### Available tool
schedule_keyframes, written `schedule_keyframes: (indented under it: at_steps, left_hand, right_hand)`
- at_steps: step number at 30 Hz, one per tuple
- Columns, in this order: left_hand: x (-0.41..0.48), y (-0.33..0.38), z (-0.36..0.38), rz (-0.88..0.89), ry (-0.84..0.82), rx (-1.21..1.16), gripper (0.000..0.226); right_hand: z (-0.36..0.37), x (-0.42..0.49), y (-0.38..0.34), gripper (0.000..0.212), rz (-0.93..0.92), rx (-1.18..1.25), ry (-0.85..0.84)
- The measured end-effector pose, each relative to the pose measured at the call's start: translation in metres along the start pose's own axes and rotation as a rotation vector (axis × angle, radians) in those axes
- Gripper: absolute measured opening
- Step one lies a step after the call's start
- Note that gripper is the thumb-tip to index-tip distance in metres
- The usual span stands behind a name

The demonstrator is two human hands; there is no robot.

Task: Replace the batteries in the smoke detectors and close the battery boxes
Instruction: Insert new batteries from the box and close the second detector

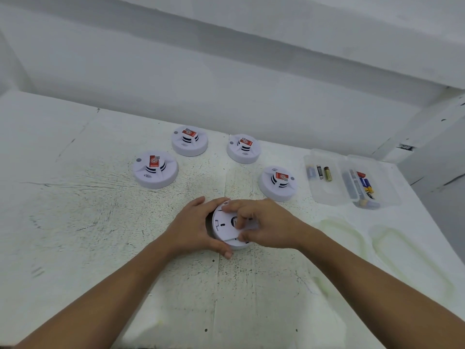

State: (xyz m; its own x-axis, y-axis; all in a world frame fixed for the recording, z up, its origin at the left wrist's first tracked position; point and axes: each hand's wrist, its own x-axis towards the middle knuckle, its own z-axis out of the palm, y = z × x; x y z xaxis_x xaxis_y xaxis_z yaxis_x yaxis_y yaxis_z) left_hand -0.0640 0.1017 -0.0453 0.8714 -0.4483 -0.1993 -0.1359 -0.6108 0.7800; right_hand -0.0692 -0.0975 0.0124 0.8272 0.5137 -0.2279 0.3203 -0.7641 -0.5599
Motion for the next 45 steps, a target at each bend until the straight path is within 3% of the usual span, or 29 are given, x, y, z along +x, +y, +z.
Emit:
schedule_keyframes:
  at_steps: [4, 8, 10, 18, 27, 45]
  left_hand:
    - [-0.001, 0.001, -0.001, -0.005, -0.006, -0.011, 0.125]
    - [-0.002, 0.004, -0.003, 0.005, -0.017, -0.02, 0.121]
    - [-0.003, 0.005, -0.004, 0.009, -0.015, -0.022, 0.12]
    - [-0.002, 0.005, -0.005, 0.032, -0.003, -0.014, 0.116]
    - [0.002, -0.001, -0.003, 0.077, 0.016, -0.006, 0.119]
    - [0.004, -0.002, -0.001, 0.094, 0.033, 0.016, 0.116]
  right_hand:
    - [0.004, -0.003, 0.004, 0.014, -0.009, 0.048, 0.0]
    - [0.006, -0.006, 0.004, 0.056, 0.012, 0.065, -0.02]
    - [0.006, -0.006, 0.003, 0.062, 0.006, 0.069, -0.027]
    - [0.013, -0.005, 0.013, 0.059, -0.091, -0.007, -0.027]
    - [0.031, -0.007, 0.019, 0.043, -0.225, -0.083, 0.123]
    - [0.055, -0.01, 0.01, 0.052, -0.111, -0.002, 0.289]
